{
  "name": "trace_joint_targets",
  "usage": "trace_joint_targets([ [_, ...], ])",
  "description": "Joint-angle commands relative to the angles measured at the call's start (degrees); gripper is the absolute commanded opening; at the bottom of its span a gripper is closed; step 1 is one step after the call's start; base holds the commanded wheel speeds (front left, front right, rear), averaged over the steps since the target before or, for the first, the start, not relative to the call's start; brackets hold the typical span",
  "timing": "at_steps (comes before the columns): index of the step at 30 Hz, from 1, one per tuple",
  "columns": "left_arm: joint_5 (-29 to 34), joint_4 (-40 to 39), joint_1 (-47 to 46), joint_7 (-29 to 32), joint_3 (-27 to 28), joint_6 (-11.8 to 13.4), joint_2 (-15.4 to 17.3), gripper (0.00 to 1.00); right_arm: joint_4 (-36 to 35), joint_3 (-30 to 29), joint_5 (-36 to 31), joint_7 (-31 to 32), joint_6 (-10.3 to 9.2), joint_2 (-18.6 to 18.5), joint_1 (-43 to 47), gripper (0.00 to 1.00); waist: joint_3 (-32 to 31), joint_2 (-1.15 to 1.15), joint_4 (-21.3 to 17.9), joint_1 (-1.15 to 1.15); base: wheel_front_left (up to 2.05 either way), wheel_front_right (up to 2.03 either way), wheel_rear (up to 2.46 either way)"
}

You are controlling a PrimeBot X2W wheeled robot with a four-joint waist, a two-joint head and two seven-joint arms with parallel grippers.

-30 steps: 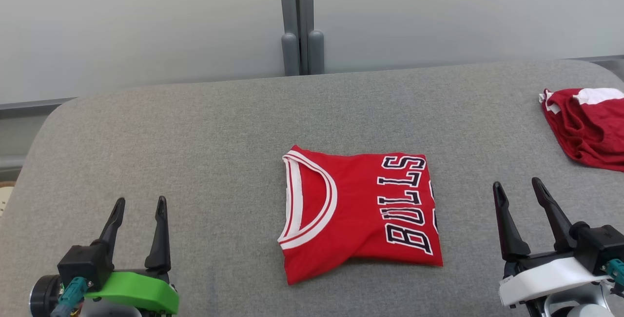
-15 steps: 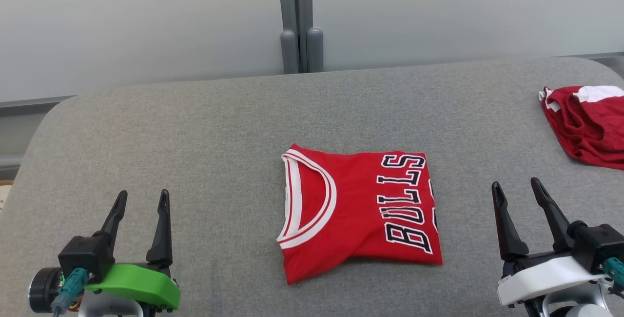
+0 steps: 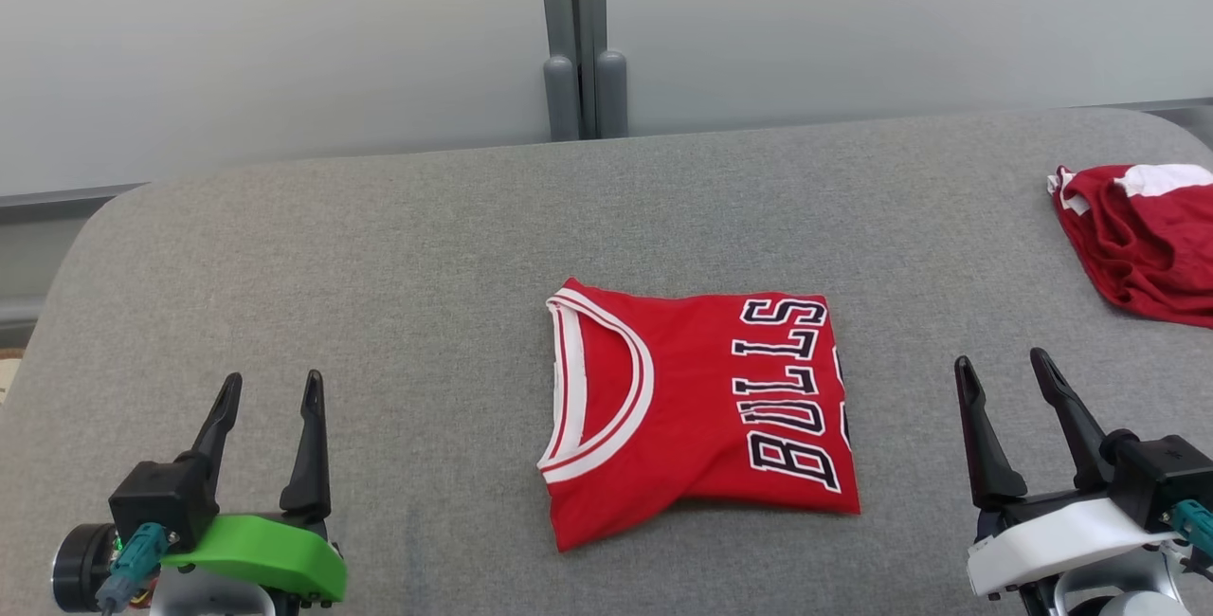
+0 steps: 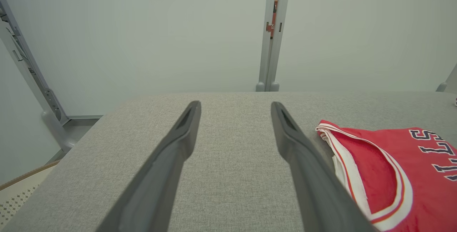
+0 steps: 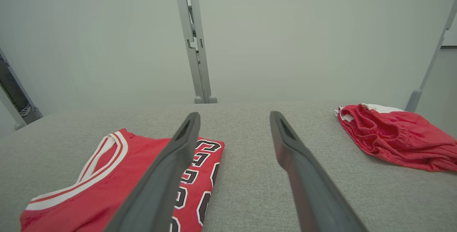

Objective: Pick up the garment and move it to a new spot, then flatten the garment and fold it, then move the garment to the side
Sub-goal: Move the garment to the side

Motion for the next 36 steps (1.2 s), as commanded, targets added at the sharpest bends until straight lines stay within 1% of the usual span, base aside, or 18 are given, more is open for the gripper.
trace_joint_targets([
  [1, -0.11, 0.15, -0.34, -0.3, -0.07, 0.32, 0.57, 1.0, 0.14, -0.03, 0.39, 0.17, 0.03, -0.21, -0.04, 1.0, 0.03, 0.0, 0.05, 0.0, 0.0, 0.0, 0.0],
  [25, -0.64, 0.96, -0.89, -0.95, -0.61, 1.28, 1.4, 1.0, 1.27, 0.46, 0.55, 0.02, 0.03, 0.37, -0.68, 1.0, 0.33, 0.0, 0.42, 0.0, 0.0, 0.0, 0.0],
  [28, -0.69, 1.07, -1.11, -1.2, -0.69, 1.45, 1.46, 1.0, 2.02, 0.97, 0.69, -0.36, 0.03, 0.53, -2.53, 1.0, 0.72, 0.0, 0.49, 0.0, 0.0, 0.0, 0.0],
  [31, -0.48, 1.11, -1.76, -1.46, -0.98, 1.46, 1.35, 1.0, 3.13, 2.21, -0.12, -0.86, 0.03, -0.28, -5.33, 1.0, 1.46, 0.0, 0.9, 0.0, 0.0, 0.0, 0.0],
  [36, 0.01, 1.28, -2.98, -2.0, -1.56, 1.74, 1.07, 1.0, 5.52, 5.22, -0.67, -0.04, 0.03, -1.5, -12.56, 1.0, 3.51, 0.0, 1.82, 0.0, 0.0, 0.0, 0.0],
])
